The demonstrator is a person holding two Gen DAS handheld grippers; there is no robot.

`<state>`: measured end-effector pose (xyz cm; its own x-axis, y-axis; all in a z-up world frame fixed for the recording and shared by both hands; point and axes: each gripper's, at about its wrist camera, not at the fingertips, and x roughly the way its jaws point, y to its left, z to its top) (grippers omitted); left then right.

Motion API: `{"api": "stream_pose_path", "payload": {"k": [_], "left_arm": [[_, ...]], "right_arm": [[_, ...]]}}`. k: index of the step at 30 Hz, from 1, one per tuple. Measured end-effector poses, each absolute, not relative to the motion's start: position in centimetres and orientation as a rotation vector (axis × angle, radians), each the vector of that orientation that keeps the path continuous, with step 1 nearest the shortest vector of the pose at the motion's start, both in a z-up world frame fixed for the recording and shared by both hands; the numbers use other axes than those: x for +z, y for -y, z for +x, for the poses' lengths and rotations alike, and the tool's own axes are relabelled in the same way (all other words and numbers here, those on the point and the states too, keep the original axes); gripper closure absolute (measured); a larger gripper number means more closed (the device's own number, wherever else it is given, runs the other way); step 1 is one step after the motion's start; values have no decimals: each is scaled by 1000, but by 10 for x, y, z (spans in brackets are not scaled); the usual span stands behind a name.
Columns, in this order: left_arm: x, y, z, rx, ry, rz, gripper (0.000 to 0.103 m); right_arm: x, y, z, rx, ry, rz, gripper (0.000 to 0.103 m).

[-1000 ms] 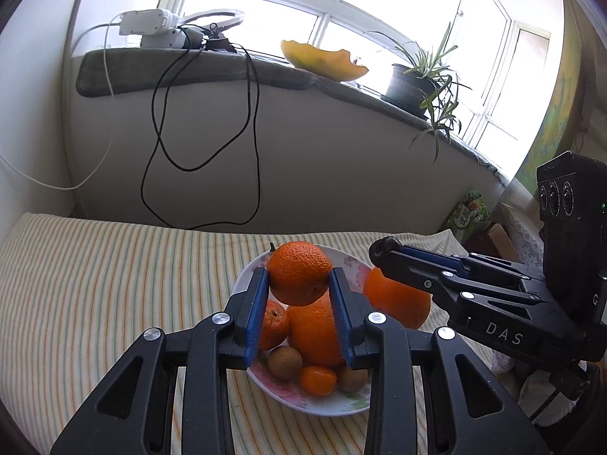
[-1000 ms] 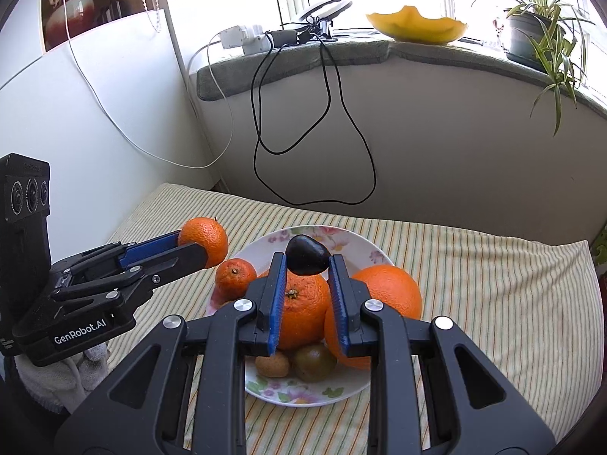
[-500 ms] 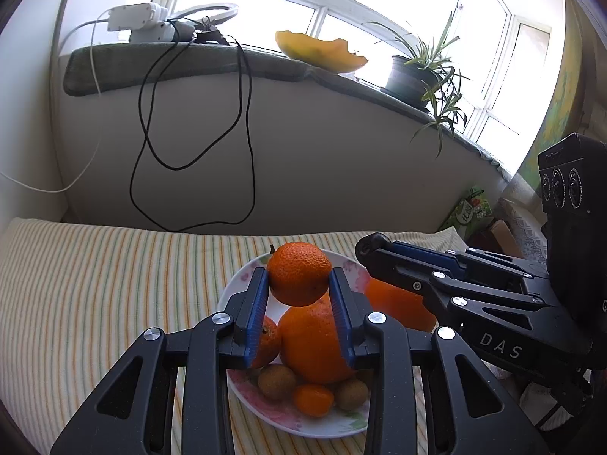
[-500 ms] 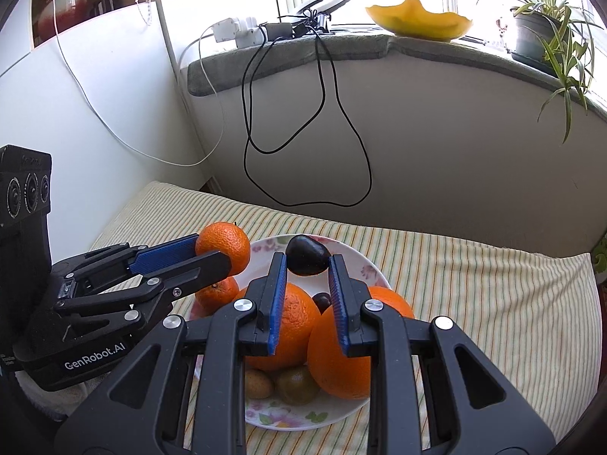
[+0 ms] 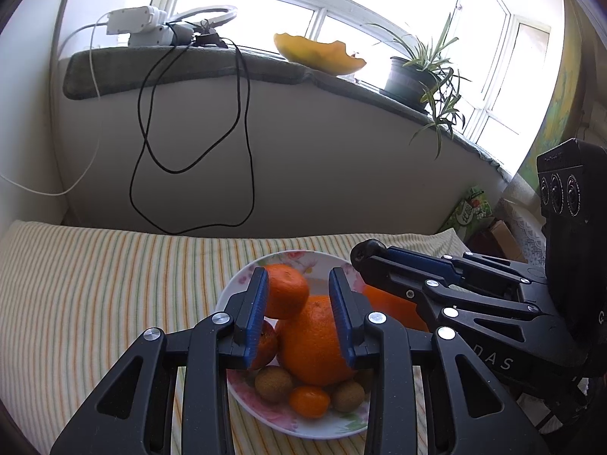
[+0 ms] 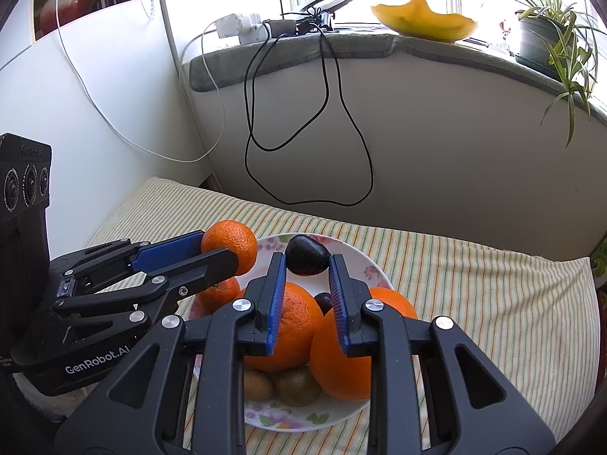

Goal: Organize fruits
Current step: 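Carry the plum with the right gripper over the plate while the left carries the tangerine, then open the left gripper to set the tangerine on the plate while the right releases the plum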

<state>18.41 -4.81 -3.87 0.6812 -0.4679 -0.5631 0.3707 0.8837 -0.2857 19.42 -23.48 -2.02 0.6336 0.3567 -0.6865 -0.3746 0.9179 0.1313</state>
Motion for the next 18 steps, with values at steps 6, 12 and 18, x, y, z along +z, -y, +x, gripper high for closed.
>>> {"api": "stream_pose_path", "payload": {"k": [6, 12, 18], "left_arm": [[-39, 48, 184, -469, -675, -150, 72], [-39, 48, 184, -466, -677, -152, 72], [-39, 47, 183, -464, -677, -151, 72]], "right_arm": [[-20, 235, 193, 418, -777, -27, 79], [-20, 237, 191, 417, -775, -25, 79], [-21, 236, 191, 417, -779, -35, 79]]}}
